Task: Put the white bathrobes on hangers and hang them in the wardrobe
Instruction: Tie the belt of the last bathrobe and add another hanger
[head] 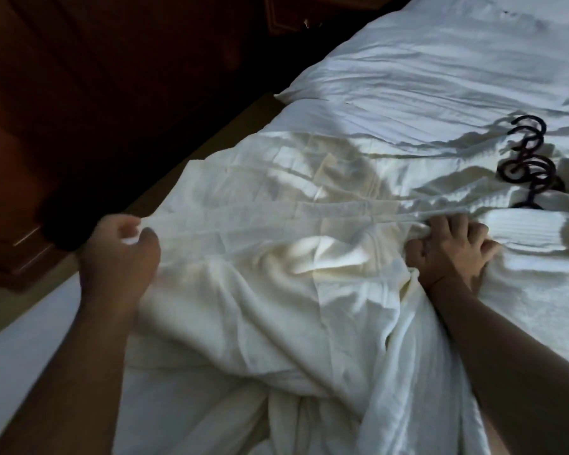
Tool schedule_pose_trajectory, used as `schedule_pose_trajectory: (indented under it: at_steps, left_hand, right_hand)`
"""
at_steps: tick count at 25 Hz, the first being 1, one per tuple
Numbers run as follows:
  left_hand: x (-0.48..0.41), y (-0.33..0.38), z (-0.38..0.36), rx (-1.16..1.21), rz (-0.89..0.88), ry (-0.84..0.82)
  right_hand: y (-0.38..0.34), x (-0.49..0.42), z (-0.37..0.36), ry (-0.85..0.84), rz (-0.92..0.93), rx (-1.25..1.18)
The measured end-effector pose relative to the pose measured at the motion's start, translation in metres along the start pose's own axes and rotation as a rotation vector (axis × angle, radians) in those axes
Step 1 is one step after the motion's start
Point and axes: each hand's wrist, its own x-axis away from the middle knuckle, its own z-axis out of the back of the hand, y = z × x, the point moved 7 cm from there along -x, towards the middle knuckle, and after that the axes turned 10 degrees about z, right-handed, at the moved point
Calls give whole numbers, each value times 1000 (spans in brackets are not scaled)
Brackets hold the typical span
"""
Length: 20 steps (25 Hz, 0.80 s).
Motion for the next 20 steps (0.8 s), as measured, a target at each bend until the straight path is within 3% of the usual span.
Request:
schedule_pose_trajectory:
  at_steps: [2,4,6,8,9,11,12,13,15,16,20]
  left_hand:
    - [26,-55,-14,16,282,-94]
    - [51,-87,-25,-70,388,-141]
    - [62,-96,-31,69,483,-227]
    - [67,-92,-30,453,480,-348]
    - [66,-90,-18,593,443,-315]
    - [59,-90,23,725,312,-81]
    - [56,-94,38,682,240,-9]
    - [52,-98,42,678,200,-51]
    - [55,-111,24,634,238,-286]
    - [59,-121,17,479,268,-357]
    - [47,-153,43,-193,267,-209]
  right_hand:
    - [0,-1,1,-1,3,-3]
    - [-2,-1,2,4,7,-5]
    - [-2,-1,3,10,0,5]
    - [-1,-2,4,5,-3,0]
    - [-2,-2,4,1,-3,-6]
    - [-3,-1,5,6,-2,-7]
    - [-3,0,5,10,-1,-7]
    - [-3,0,4,7,-2,-7]
    - [-3,-1,3,-10,-7,3]
    - [-2,-1,3,-18,-12,19]
    - [-2,-1,1,-40,-16,41]
